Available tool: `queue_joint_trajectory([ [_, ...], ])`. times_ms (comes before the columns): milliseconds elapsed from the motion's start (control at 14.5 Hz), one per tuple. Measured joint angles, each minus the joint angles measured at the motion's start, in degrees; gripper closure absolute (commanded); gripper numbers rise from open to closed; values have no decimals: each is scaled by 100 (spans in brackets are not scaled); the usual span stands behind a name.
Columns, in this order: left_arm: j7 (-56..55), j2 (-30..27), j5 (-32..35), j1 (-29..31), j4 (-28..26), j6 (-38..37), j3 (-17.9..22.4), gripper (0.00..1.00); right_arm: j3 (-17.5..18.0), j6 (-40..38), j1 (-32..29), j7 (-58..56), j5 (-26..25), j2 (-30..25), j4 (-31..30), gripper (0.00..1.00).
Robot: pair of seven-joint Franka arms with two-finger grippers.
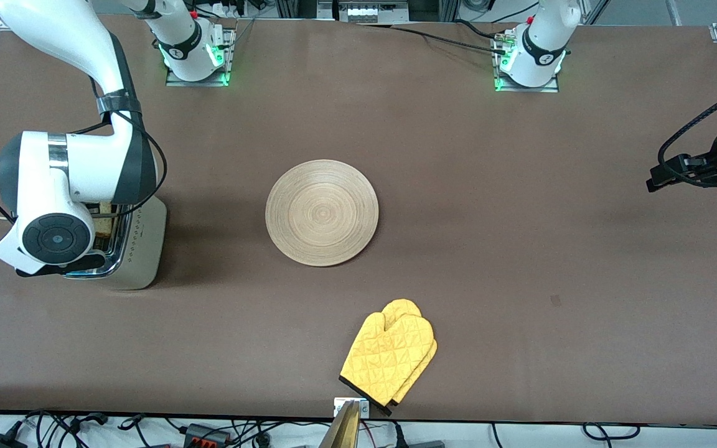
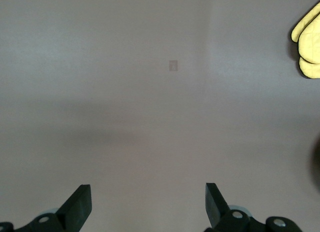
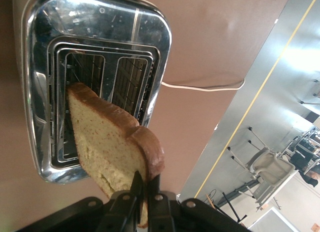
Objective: Move plate and put bread in toaster
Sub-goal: 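Lower the bread slice into the toaster slot with the right gripper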
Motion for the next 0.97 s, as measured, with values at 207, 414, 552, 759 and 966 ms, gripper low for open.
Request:
queue_joint_trajectory([
  [207,0,-8,0,-1,0,0,-44,0,0,119,-5,253,144,22,0,100],
  [414,0,-15,-2,1,1,13,-53,0,-5,235,-35,392,323,23,1,100],
  [552,0,-15,-2,5,1,18,-53,0,-8,318,-119,522,465,23,5,100],
  [759,0,-17,-2,8,1,18,-53,0,-10,351,-178,736,617,23,25,100],
  [966,0,-63,-2,3,3,-51,-74,0,-11,369,-178,957,773,23,56,100],
])
